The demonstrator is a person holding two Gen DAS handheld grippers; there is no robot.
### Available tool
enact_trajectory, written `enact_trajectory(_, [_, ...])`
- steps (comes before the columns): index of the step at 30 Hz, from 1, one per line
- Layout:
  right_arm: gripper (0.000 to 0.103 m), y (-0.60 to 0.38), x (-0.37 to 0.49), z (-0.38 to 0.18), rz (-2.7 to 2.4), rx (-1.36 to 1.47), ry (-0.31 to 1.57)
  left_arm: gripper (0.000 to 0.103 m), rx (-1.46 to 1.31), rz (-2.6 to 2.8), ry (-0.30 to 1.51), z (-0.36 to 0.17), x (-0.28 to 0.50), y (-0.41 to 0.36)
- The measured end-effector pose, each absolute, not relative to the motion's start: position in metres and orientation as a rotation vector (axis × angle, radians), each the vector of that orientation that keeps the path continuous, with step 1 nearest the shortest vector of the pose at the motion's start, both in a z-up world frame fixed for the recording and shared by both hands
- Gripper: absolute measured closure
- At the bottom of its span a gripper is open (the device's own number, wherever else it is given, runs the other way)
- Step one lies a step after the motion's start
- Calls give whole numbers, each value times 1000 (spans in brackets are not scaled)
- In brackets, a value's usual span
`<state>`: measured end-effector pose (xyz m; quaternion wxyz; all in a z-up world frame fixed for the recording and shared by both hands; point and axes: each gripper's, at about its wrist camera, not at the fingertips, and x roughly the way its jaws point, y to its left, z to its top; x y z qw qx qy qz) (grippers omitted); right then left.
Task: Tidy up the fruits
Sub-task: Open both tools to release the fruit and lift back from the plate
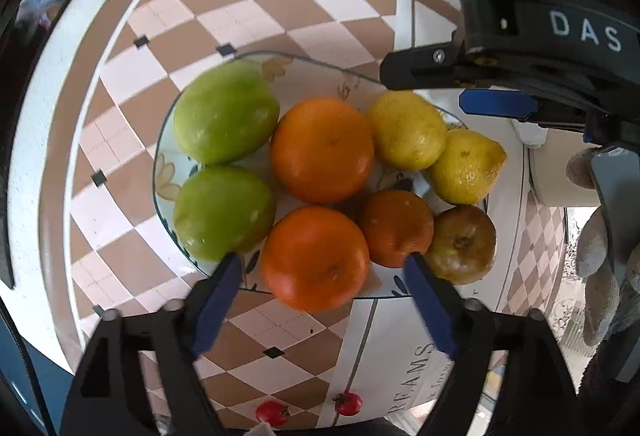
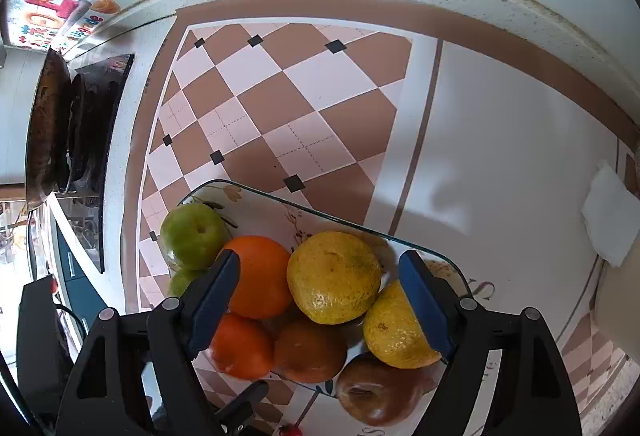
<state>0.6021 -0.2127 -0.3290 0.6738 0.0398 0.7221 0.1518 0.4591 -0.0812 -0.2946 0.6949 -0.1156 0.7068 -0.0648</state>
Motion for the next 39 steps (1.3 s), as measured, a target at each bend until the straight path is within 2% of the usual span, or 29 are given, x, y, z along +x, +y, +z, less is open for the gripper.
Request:
enact_trajectory(3, [9,-219,598,-321,315,97,1613,11,-234,-138,1547,-285,461,-82])
enact_trajectory(11, [9,-246,573,-287,208,110,1508,11,-140,-86,1473,-260,463,-69])
enact_trajectory(20, [9,-263,503,-262,74,54,1396,11,44,21,1368,-236,456,-46])
enact_trajectory(27, [9,-260,447,-240,18,68,1321,11,76,8,1306,-214,436,-45])
enact_trajectory(39, [9,-254,370,-179,-19,175,1194,11,88,-40,1160,-146,381,-42])
